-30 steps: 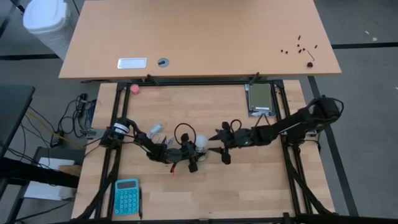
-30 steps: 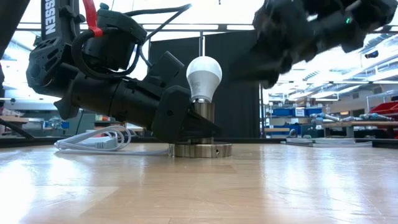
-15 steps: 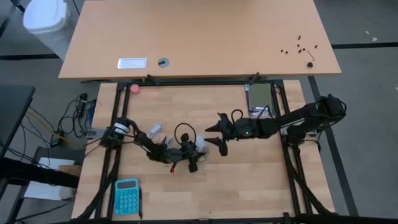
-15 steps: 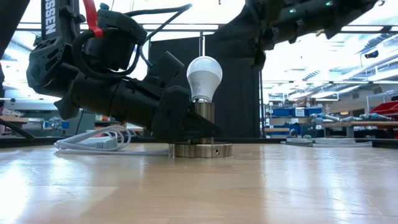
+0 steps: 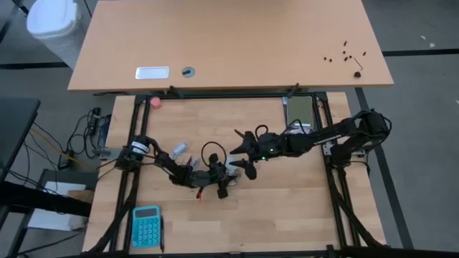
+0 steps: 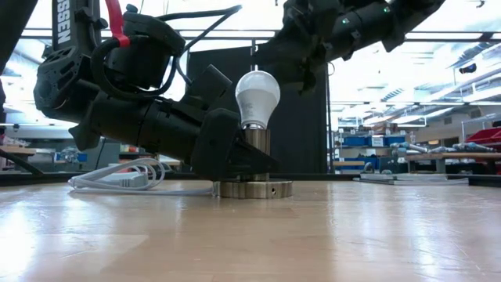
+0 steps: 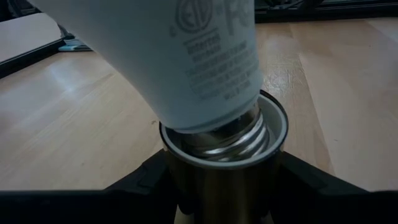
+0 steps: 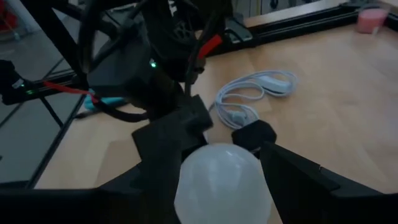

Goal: Screw lightbulb
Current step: Insert the lightbulb into the lamp holder

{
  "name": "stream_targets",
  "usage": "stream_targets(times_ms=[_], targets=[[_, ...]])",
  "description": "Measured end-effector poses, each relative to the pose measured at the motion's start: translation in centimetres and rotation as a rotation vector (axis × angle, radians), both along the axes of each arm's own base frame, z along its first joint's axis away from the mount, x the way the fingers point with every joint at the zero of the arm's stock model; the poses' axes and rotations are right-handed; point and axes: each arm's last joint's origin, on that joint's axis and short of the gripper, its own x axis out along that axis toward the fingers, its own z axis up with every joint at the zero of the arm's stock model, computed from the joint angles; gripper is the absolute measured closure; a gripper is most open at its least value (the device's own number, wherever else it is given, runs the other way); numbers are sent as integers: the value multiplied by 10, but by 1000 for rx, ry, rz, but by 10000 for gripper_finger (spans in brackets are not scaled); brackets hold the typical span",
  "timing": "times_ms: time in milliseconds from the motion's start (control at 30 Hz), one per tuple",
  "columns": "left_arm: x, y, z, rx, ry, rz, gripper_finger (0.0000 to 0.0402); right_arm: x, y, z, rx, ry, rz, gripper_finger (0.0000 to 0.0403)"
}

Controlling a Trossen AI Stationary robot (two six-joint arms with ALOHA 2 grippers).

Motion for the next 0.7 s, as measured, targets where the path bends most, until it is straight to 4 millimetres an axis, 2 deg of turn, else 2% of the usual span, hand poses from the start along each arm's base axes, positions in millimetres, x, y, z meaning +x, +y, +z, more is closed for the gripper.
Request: stream_targets(times_ms=[167,500,700], targets=[[0,0,0,-4,-1,0,208,-1,5,0,-1,15,15,172],[0,2,0,-19,-5,7,208,-3,27,1,-38,-5,64,172],[0,2,0,-23,-6,4,208,-3,28,-1,-89,13,27,172]])
